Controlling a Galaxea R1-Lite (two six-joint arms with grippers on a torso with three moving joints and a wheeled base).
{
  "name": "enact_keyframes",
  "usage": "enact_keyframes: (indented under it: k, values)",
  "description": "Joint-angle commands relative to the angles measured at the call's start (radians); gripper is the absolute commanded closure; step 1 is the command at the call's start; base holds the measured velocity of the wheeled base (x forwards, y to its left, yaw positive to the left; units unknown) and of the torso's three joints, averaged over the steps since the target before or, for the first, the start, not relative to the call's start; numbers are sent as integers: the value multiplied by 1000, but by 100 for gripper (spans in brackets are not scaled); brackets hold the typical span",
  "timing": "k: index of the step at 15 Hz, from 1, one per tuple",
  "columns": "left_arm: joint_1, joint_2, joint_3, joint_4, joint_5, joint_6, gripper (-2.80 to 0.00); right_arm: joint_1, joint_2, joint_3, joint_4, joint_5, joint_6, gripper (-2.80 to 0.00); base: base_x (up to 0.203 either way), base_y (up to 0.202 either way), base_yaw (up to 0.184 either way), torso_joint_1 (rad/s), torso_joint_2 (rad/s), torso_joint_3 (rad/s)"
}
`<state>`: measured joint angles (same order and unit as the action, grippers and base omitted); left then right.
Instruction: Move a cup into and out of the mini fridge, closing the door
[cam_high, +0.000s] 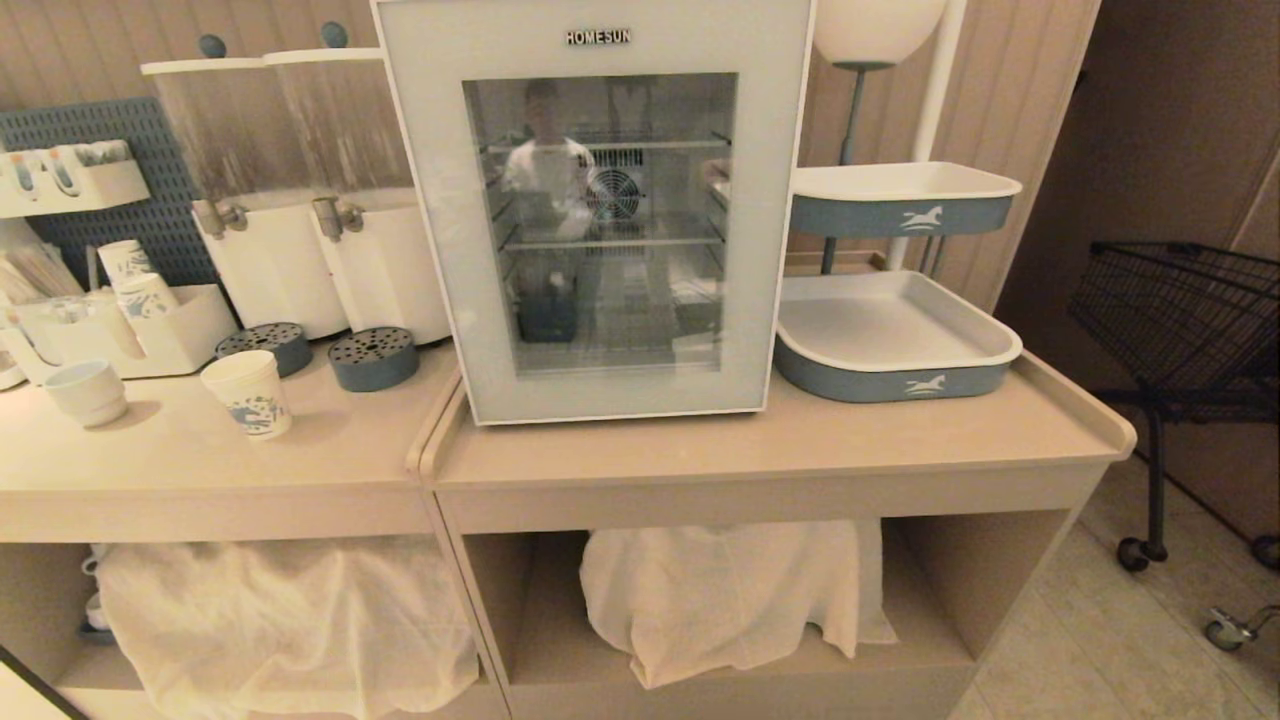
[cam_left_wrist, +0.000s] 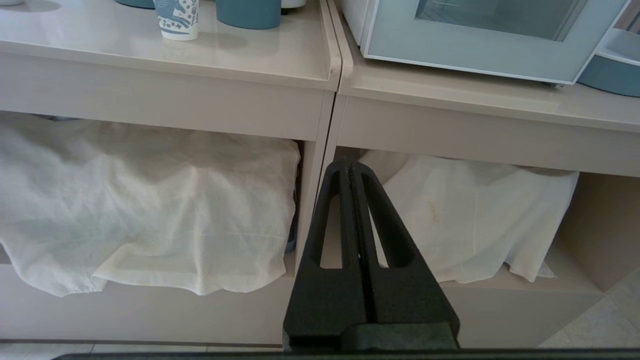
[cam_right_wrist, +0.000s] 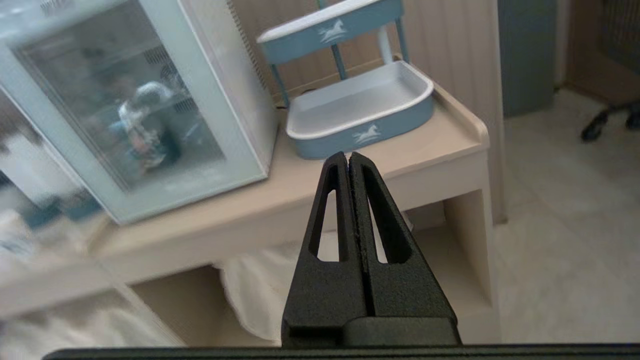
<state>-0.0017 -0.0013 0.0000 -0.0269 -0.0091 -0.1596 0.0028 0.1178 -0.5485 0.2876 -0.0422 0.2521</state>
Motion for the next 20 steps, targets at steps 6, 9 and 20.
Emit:
enact_keyframes:
  k: [6, 9, 20]
  values:
    - [0, -3, 40, -1, 0, -1, 0, -1, -114, 556, -349, -17, -235, 0, 0, 0, 0, 0, 0, 0]
    - [0, -3, 40, -1, 0, -1, 0, -1, -112, 448, -41, 59, -297, 0, 0, 0, 0, 0, 0, 0]
    - [0, -3, 40, -1, 0, 6, 0, -1, -115, 437, -31, 82, -312, 0, 0, 0, 0, 0, 0, 0]
